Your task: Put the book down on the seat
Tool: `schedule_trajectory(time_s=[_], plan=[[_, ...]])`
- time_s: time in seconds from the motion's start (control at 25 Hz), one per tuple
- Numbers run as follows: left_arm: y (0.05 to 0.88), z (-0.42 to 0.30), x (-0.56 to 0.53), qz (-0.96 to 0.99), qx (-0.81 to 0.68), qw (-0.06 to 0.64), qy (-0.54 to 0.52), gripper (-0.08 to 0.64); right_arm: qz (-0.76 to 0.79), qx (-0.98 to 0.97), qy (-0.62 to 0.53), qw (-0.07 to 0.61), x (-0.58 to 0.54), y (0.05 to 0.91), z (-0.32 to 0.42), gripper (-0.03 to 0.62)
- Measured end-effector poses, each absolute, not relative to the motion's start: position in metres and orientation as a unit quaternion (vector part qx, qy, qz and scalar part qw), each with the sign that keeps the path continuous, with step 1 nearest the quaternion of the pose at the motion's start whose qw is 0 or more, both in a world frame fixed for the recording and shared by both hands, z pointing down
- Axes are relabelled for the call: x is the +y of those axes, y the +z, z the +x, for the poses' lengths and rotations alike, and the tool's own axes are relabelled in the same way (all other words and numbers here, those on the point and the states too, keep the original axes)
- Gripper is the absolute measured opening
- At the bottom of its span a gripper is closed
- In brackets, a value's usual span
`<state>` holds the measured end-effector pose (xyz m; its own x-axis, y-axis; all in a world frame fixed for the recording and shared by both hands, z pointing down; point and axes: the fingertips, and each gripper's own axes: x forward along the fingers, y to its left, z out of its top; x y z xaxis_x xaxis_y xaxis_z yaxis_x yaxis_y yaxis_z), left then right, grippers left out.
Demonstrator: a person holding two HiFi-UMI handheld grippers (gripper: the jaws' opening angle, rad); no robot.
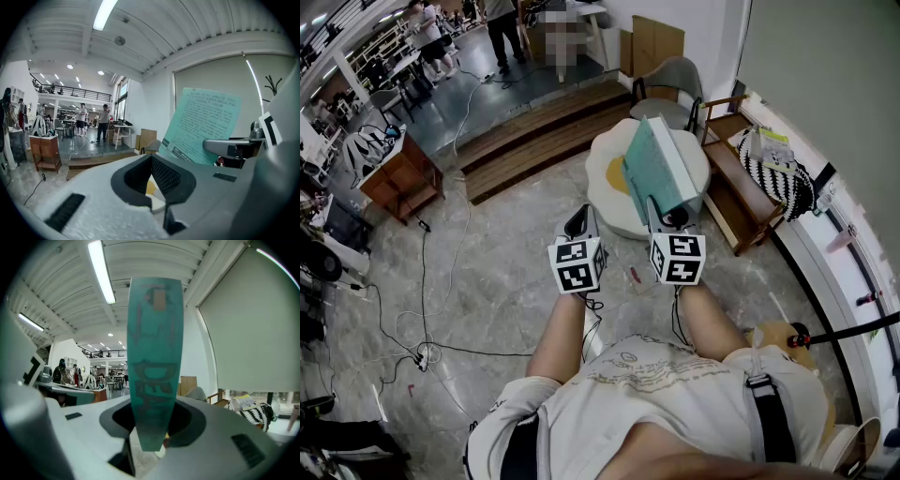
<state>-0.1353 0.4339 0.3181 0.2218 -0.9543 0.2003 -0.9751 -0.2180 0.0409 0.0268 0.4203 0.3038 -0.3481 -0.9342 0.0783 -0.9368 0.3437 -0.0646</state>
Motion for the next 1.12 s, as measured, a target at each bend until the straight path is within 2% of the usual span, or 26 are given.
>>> schedule_trajectory(time_s=[0.44,1.12], plan=[[0.317,-0.135,0.425,0.787,-0.607,0.079,0.074,0.020,0.572,-0.818,0.051,0.022,0.413,0.306,0.016,0.166],[0.333,-0.201,0.431,0.805,-0.583,0.082,0.075,0.020,0.593,-0.804,0.040,0.024,0.431,0.310,-0.051,0.166]])
